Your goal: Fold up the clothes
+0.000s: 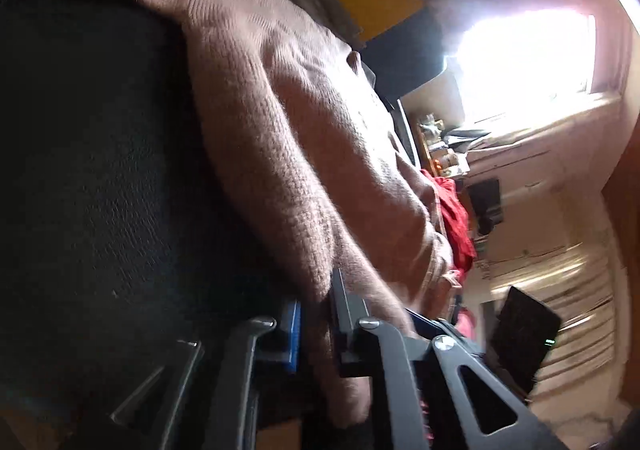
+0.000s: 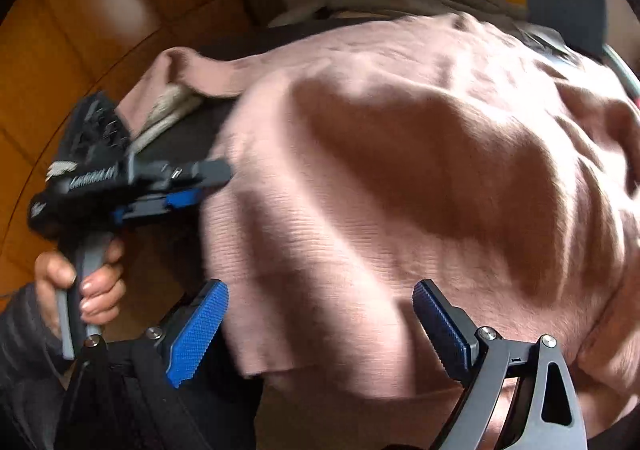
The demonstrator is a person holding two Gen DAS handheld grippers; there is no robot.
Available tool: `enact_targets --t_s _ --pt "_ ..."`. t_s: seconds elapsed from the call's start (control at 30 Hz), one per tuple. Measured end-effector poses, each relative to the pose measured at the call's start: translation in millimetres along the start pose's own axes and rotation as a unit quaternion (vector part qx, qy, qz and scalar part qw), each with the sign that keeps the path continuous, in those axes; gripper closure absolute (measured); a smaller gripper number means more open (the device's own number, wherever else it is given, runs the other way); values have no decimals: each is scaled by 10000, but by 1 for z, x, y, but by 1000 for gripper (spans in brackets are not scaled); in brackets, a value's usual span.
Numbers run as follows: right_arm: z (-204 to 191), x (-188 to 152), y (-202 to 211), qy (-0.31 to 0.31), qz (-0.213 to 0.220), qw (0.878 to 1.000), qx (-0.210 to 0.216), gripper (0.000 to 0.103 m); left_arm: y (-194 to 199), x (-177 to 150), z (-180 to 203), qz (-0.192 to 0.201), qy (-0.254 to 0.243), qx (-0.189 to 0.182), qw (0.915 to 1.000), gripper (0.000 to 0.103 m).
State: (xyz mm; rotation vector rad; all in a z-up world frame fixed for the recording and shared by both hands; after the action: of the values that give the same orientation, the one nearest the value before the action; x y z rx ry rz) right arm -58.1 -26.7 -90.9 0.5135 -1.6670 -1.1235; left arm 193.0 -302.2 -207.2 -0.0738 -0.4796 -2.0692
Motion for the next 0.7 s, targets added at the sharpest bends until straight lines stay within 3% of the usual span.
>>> enact_targets --t_s 0.17,0.27,0.37,0.47,0.57,0.7 --pt "-2 9 7 -199 186 9996 -87 8 56 17 53 352 -179 -276 9988 95" --pt "-9 7 11 238 108 9991 349 8 90 30 83 392 -260 37 9989 94" --pt "-14 1 6 301 -85 9978 580 6 119 38 94 240 -108 288 9992 89" --pt "-18 -4 10 261 -214 9944 1004 6 152 45 116 736 -216 122 9970 83" --pt "-15 -4 21 169 -164 9911 1313 6 161 55 116 1208 -412 721 9892 80" --pt "5 11 36 -140 161 9922 1231 6 126 64 87 911 -406 1304 9864 80"
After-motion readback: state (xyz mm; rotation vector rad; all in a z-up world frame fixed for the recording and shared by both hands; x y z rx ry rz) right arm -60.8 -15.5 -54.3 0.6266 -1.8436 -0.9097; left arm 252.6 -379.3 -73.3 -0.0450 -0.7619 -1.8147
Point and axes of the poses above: each gripper's, at about its wrist camera, not at the fingertips, and y roughly against the way its jaws point, z to its right, x to its top, the point moved 4 cm from there along -y, roughly the way its jaws point, and after that the axes turned 14 degrees about -x, right-handed, at the moved point
